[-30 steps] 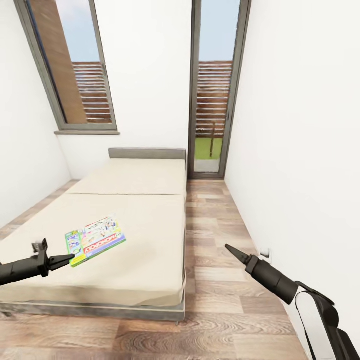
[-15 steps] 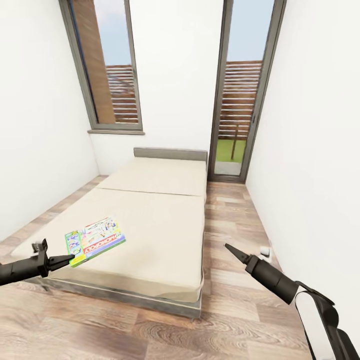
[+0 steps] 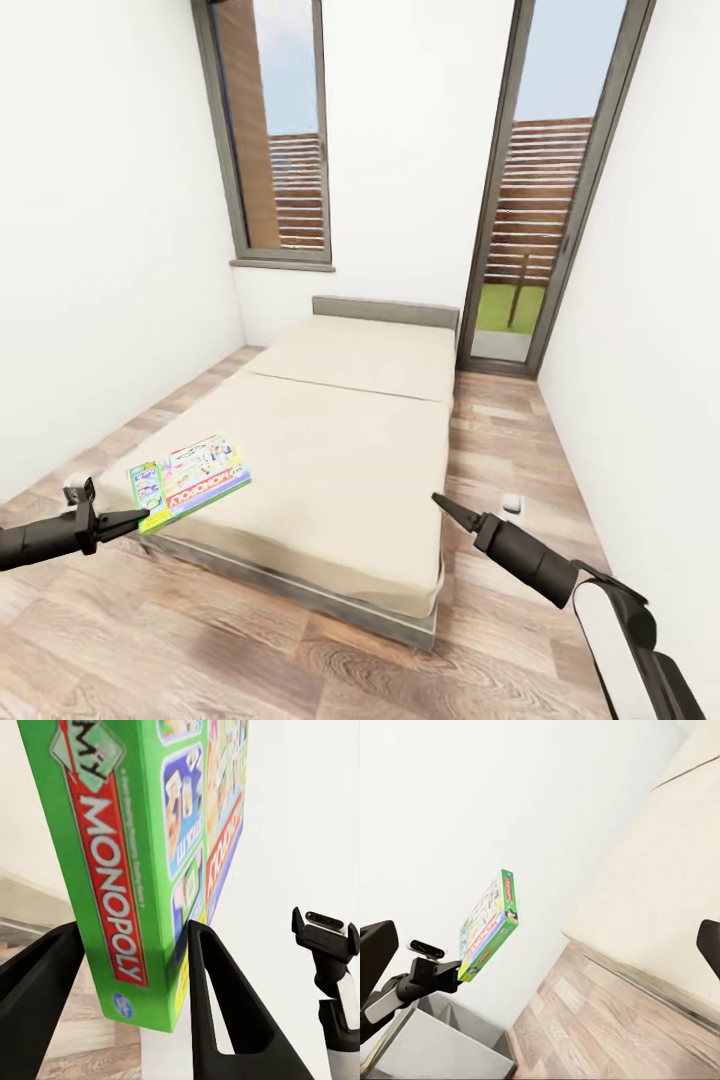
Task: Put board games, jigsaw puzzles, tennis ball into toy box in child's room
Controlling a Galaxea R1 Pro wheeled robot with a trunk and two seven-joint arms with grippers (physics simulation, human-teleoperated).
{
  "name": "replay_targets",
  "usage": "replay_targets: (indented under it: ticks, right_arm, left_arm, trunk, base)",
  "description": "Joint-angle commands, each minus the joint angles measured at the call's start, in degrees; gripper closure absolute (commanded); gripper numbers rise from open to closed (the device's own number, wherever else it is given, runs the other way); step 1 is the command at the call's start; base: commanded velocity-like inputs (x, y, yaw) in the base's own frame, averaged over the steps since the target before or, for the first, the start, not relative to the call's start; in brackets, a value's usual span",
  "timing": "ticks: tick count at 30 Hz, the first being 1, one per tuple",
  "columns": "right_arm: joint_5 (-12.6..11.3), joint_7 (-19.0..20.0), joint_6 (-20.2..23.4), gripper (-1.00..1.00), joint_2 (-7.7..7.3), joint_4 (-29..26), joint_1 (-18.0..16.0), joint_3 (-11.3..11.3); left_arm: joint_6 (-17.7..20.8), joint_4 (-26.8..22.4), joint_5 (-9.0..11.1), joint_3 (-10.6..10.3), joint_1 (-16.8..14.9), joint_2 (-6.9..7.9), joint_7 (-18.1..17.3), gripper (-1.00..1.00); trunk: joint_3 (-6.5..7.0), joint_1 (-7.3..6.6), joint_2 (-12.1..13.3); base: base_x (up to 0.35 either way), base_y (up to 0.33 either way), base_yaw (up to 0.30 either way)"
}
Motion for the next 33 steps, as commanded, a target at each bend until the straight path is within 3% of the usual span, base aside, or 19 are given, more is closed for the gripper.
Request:
replay_targets:
  ticks: [1,33]
  right_arm:
    - [-0.18,0.07,0.34,-1.0,0.0,-0.03,-0.02,0.05]
    - [-0.09,0.09,0.32,-1.0,-0.01,0.06,-0.02,0.25]
  left_arm:
    - [0.57,0.0,0.01,0.06,-0.06,-0.01,-0.23,1.0]
    - [0.5,0.02,0.09,0.15,-0.06,-0.02,-0.23,1.0]
  trunk:
    - [0.13,-0.23,0.39]
    - [6.0,-7.26,13.22]
  base:
    - [0.0,0.0,0.284]
    - [0.0,0.0,0.282]
